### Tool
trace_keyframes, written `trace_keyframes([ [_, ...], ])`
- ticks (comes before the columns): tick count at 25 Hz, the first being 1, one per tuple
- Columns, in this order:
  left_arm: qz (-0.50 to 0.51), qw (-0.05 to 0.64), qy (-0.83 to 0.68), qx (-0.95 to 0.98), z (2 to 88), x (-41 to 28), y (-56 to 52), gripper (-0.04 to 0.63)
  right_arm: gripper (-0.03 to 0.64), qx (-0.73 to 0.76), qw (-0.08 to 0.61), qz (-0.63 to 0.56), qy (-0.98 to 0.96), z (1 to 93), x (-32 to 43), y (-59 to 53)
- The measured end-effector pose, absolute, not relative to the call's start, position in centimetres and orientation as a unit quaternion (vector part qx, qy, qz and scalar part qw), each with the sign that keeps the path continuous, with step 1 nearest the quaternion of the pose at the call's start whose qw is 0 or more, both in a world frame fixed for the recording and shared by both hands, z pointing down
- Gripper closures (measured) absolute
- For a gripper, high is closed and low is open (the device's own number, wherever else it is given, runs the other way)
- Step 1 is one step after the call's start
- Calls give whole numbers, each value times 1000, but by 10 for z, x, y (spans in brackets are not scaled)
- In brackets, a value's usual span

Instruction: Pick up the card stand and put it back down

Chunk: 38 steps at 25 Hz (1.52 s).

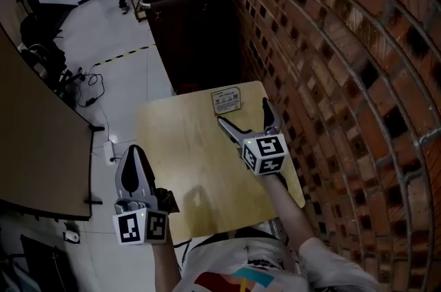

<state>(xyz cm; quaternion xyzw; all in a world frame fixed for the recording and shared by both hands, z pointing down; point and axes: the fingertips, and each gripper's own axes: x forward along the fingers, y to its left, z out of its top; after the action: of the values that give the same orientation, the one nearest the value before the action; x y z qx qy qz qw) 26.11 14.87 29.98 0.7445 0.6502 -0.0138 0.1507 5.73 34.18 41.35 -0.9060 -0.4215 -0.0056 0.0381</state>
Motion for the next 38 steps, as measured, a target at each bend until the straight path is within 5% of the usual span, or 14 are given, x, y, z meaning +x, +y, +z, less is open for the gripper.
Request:
trace_keyframes([
  [8, 50, 111, 627, 769, 351, 284, 160, 591, 40, -857, 107, -200, -462, 544, 120, 475],
  [20, 65, 99, 602, 789, 370, 312, 172, 591, 40, -829, 173, -227, -480, 606, 125, 508],
  [38, 59, 100, 590, 799, 370, 322, 169, 591, 42, -867, 70, -123, -478, 540, 114, 481],
])
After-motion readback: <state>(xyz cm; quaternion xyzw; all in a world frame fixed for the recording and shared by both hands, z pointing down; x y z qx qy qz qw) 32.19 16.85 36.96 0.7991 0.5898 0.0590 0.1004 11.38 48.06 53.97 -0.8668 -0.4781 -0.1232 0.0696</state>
